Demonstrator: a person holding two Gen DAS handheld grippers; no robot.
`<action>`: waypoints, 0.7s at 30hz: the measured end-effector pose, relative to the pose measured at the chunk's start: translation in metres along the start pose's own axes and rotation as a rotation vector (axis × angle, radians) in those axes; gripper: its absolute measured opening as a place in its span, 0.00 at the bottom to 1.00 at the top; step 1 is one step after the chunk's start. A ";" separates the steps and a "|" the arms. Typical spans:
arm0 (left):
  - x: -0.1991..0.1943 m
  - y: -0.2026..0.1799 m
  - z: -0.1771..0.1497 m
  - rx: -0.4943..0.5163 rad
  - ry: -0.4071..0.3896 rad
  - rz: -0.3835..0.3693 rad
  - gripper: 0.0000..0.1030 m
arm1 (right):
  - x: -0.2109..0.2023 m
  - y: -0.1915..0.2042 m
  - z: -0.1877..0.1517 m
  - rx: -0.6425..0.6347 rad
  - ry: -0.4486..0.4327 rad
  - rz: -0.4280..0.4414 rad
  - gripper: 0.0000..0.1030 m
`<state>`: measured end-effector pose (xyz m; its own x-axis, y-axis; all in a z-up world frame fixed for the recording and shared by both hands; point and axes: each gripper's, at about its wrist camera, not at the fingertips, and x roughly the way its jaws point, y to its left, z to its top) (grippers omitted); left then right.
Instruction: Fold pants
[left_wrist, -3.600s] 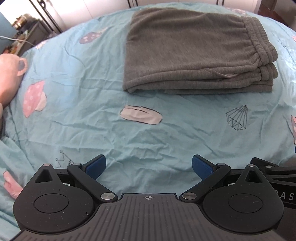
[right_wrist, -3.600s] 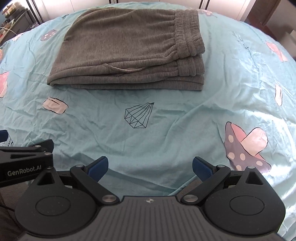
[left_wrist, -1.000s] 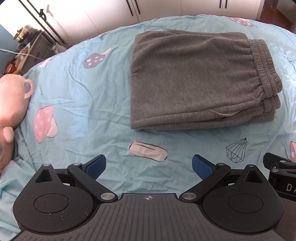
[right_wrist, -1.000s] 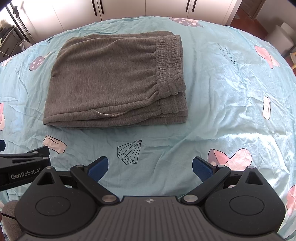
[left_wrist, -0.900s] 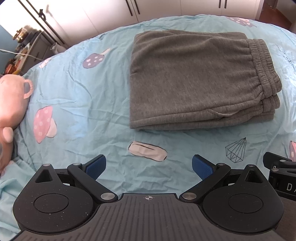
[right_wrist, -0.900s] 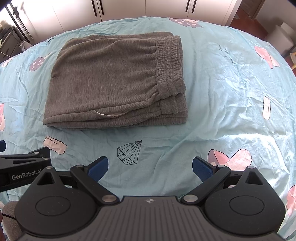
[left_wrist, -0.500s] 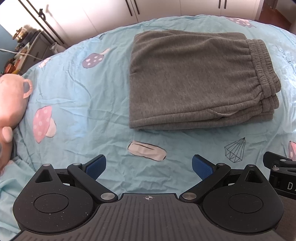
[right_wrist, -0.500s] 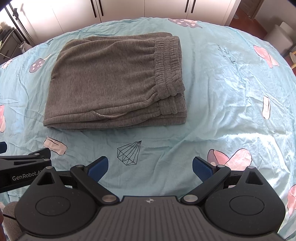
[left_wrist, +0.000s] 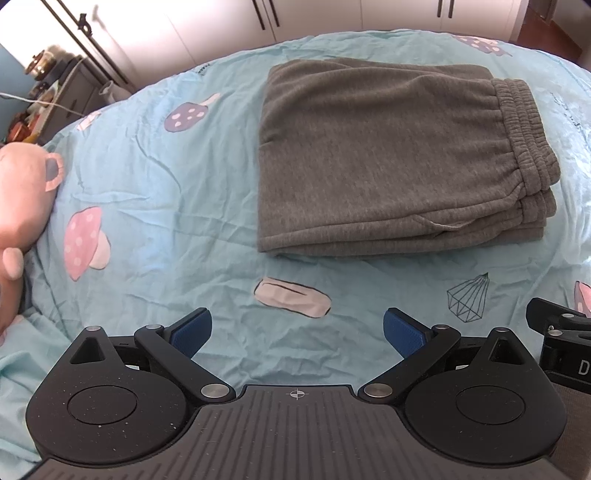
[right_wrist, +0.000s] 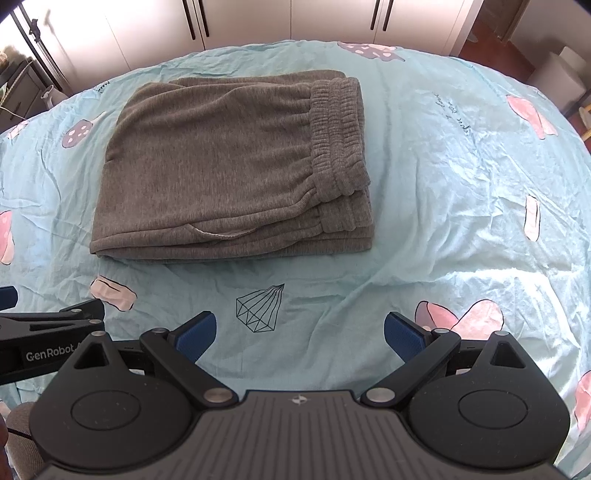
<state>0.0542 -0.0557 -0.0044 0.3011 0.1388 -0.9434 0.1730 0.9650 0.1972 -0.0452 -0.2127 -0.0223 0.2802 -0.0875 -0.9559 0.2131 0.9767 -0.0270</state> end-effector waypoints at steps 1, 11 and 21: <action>0.000 0.000 0.000 -0.001 0.001 0.000 0.99 | 0.000 0.000 0.000 0.003 0.000 0.000 0.95; 0.000 -0.001 0.000 -0.003 0.001 0.000 0.99 | 0.001 0.000 -0.002 0.006 0.002 0.002 0.95; 0.000 -0.001 0.001 0.000 -0.005 -0.005 0.99 | 0.001 0.000 -0.002 0.010 0.000 0.007 0.95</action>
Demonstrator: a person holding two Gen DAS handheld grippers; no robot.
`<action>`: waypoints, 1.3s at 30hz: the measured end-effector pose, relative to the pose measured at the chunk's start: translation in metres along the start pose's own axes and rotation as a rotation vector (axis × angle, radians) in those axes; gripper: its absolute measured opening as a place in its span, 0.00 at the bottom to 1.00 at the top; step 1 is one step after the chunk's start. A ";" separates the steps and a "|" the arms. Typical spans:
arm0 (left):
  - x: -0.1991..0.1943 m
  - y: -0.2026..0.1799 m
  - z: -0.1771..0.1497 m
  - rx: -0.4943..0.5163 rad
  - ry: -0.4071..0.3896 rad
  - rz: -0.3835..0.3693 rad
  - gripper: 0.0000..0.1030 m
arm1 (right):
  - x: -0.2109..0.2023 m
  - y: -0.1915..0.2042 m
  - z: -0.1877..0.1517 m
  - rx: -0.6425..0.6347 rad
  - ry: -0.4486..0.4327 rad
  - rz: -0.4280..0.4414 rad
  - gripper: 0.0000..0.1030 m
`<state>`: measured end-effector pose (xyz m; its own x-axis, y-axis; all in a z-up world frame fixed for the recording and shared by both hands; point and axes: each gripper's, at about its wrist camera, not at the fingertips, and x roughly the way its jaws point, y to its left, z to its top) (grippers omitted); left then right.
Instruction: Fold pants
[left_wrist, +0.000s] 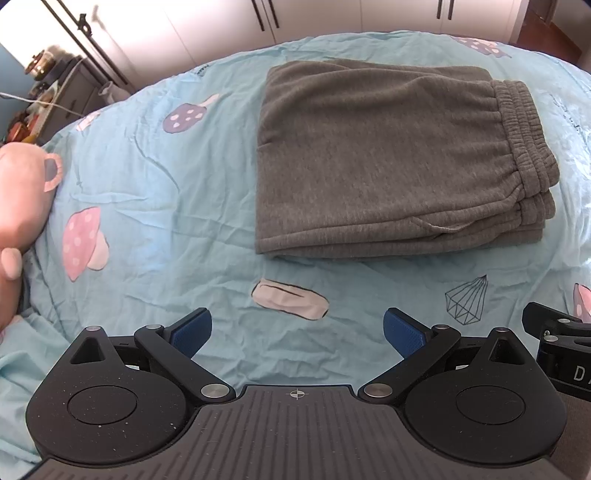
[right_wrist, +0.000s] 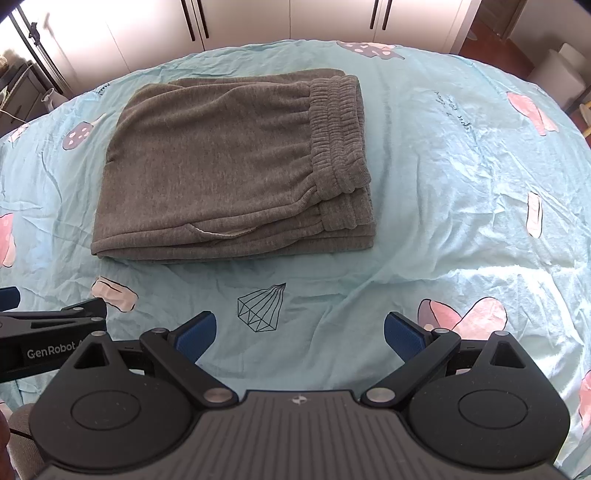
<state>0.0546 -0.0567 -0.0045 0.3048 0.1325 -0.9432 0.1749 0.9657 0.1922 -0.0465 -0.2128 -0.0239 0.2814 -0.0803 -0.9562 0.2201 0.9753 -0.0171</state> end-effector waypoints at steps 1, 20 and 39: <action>0.000 0.000 0.000 0.000 -0.001 -0.002 0.99 | 0.000 0.000 0.000 -0.001 -0.001 -0.002 0.95; 0.003 0.001 0.001 -0.007 -0.003 -0.002 0.99 | 0.001 0.003 0.002 -0.013 -0.003 -0.008 0.95; 0.004 0.000 0.004 -0.010 -0.009 -0.005 0.99 | 0.003 0.004 0.004 -0.019 -0.005 -0.008 0.95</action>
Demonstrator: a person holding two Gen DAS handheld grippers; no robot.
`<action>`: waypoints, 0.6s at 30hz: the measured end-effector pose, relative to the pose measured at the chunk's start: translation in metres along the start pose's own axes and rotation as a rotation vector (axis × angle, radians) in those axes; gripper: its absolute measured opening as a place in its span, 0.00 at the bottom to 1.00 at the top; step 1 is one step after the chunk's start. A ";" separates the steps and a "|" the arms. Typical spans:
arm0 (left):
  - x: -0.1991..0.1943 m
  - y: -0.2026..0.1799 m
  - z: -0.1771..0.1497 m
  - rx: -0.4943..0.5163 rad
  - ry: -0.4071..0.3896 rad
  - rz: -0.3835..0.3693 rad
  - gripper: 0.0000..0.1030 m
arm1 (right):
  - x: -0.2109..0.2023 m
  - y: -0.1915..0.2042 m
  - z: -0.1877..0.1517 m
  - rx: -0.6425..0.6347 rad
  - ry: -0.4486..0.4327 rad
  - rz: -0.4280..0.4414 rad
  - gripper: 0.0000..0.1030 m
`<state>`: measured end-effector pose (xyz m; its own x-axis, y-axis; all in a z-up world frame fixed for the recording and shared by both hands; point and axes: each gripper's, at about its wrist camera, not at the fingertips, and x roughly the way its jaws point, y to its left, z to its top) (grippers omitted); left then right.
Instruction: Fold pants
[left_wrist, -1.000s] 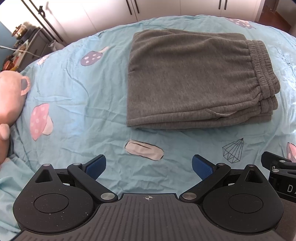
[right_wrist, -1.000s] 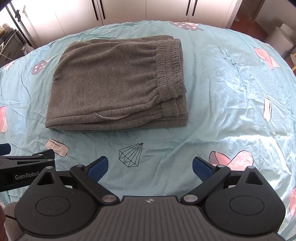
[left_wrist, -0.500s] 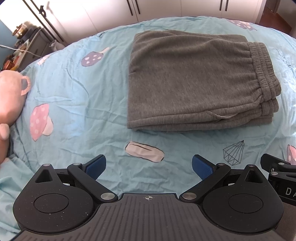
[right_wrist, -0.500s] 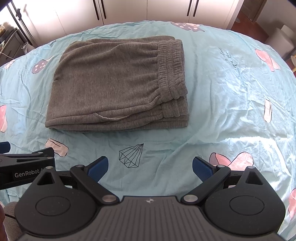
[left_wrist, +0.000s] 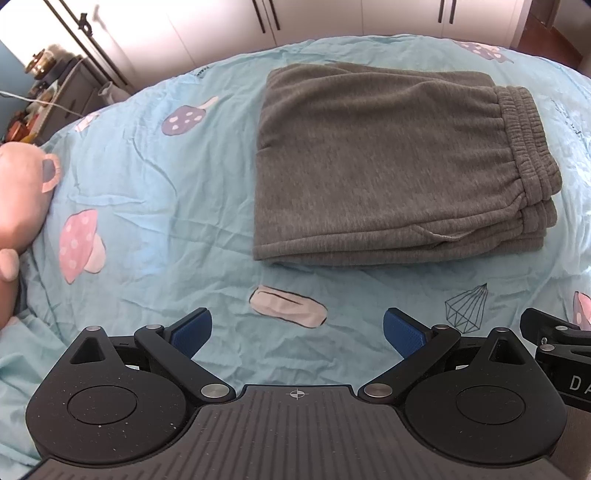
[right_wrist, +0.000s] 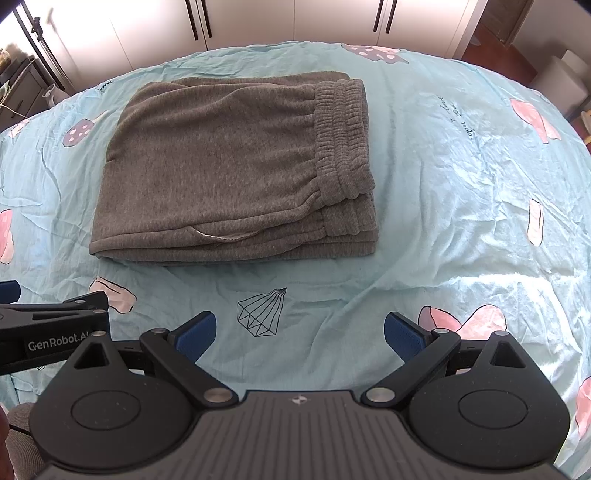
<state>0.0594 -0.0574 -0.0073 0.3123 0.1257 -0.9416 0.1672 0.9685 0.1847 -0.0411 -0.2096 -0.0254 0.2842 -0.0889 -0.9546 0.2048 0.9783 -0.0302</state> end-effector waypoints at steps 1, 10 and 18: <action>0.000 0.000 0.000 0.000 0.001 0.000 0.99 | 0.000 0.000 0.000 0.001 0.001 -0.001 0.95; 0.001 -0.001 0.001 0.006 -0.002 0.008 0.99 | 0.000 0.000 0.001 -0.003 -0.002 -0.003 0.95; -0.001 -0.002 -0.001 0.020 -0.041 0.026 0.99 | -0.001 0.000 0.001 -0.005 -0.004 -0.006 0.95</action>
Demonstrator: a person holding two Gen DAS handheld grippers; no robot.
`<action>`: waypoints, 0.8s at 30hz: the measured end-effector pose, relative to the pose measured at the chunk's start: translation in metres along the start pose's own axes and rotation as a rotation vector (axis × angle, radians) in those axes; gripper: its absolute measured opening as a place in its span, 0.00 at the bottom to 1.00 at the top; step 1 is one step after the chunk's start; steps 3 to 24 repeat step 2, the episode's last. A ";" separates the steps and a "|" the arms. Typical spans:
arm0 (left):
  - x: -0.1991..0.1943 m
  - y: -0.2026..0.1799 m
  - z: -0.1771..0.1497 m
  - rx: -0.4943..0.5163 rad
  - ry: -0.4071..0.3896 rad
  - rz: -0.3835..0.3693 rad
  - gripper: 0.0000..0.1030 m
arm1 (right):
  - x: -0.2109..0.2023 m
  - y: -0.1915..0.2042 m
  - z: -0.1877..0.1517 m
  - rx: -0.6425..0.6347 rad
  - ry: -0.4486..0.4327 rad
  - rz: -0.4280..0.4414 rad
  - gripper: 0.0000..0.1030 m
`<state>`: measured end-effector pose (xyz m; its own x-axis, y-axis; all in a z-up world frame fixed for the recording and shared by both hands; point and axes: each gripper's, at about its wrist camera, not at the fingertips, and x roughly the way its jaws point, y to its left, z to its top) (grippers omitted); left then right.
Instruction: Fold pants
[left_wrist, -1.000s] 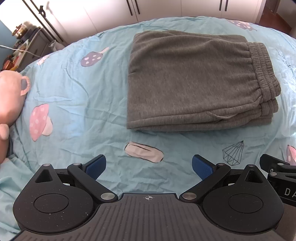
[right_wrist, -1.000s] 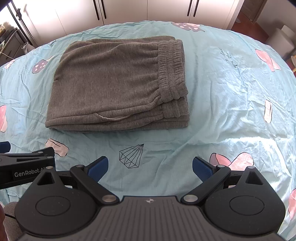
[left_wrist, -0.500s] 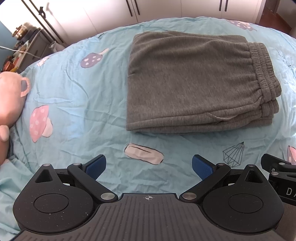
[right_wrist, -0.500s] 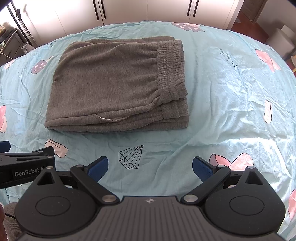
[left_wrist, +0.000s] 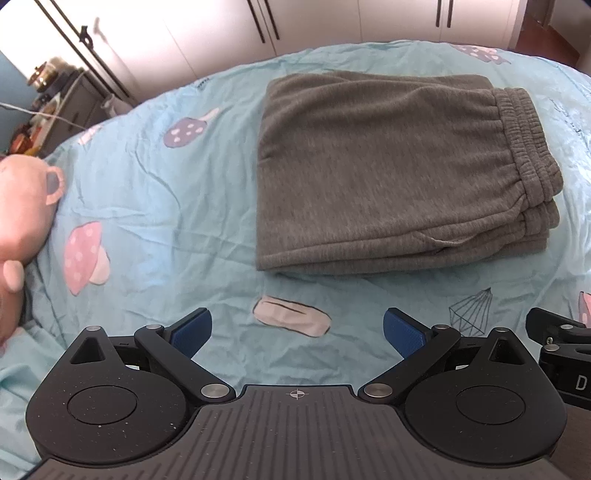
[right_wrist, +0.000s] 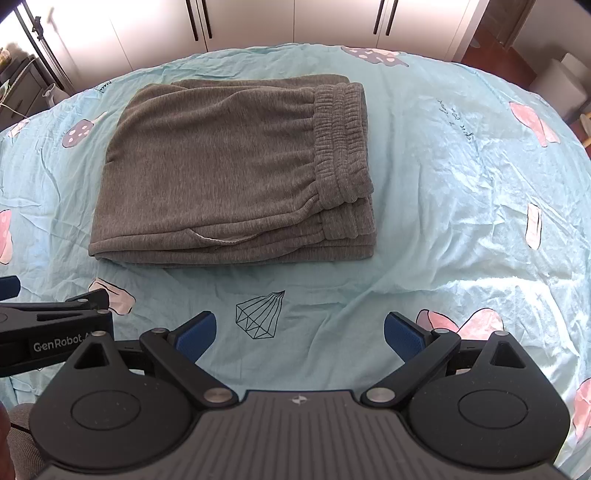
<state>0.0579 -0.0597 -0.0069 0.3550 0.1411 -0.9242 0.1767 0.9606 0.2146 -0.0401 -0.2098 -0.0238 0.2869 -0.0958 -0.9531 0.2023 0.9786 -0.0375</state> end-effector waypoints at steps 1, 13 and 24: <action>-0.001 -0.001 0.000 0.004 -0.011 0.001 0.99 | 0.000 0.000 0.000 0.000 -0.002 -0.001 0.95; -0.001 -0.001 0.000 0.009 -0.016 0.002 0.99 | -0.001 0.000 0.000 0.000 -0.003 0.000 0.95; -0.001 -0.001 0.000 0.009 -0.016 0.002 0.99 | -0.001 0.000 0.000 0.000 -0.003 0.000 0.95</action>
